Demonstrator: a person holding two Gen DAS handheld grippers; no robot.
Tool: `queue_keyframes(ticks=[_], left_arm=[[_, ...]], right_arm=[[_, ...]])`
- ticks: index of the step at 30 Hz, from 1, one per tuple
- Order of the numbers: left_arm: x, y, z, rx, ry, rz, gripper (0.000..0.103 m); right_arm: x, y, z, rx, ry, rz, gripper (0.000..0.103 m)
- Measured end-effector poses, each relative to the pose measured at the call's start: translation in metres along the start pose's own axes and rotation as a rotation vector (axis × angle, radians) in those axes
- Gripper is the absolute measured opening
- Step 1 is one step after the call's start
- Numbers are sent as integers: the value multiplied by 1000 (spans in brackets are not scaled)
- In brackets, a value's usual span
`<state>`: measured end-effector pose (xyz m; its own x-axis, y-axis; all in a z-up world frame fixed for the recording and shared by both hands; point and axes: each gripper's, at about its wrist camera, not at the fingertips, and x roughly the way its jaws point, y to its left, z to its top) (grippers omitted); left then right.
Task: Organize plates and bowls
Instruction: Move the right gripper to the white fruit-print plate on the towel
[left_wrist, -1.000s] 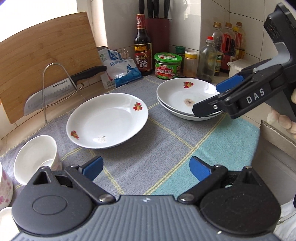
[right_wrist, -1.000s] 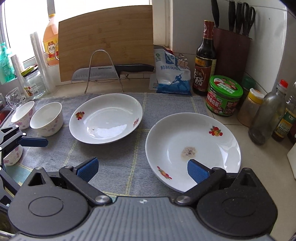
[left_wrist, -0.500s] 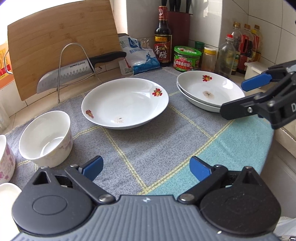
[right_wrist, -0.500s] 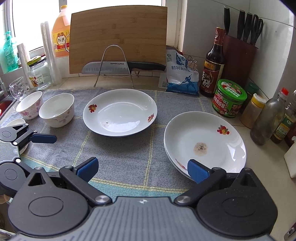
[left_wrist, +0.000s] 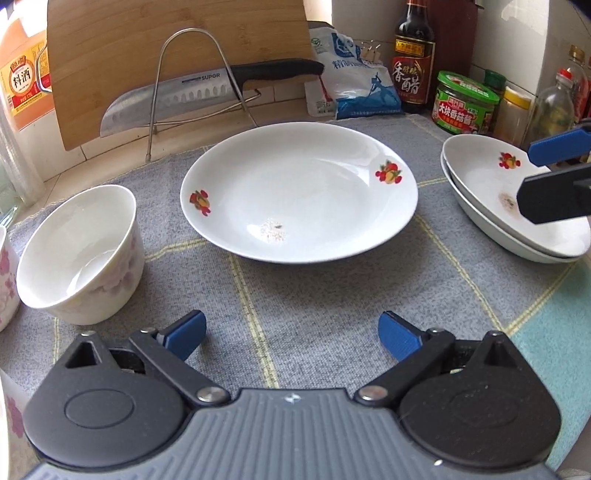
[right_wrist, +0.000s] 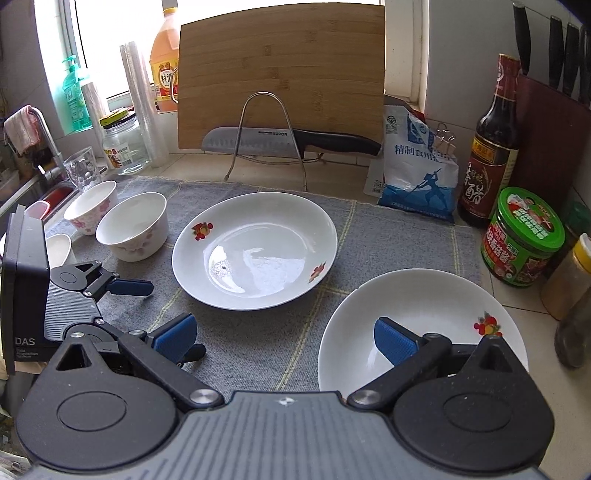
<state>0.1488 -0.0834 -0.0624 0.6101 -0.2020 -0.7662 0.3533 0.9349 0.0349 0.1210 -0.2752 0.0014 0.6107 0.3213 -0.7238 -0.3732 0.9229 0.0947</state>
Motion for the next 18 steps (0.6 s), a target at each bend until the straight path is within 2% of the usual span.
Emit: queue_keyframes(ticks=[3,10,18], left_arm=[[6,4,4,-21,2,-23,102],[16,6,13,21,-18,-59,103],[17,7,9,29,-83,-75,102]], right_arm=[[5,-4,1,5,2,3,103],[15,-7,11,27,21,-12,103],[34,-11,34,-14,37,4,103]])
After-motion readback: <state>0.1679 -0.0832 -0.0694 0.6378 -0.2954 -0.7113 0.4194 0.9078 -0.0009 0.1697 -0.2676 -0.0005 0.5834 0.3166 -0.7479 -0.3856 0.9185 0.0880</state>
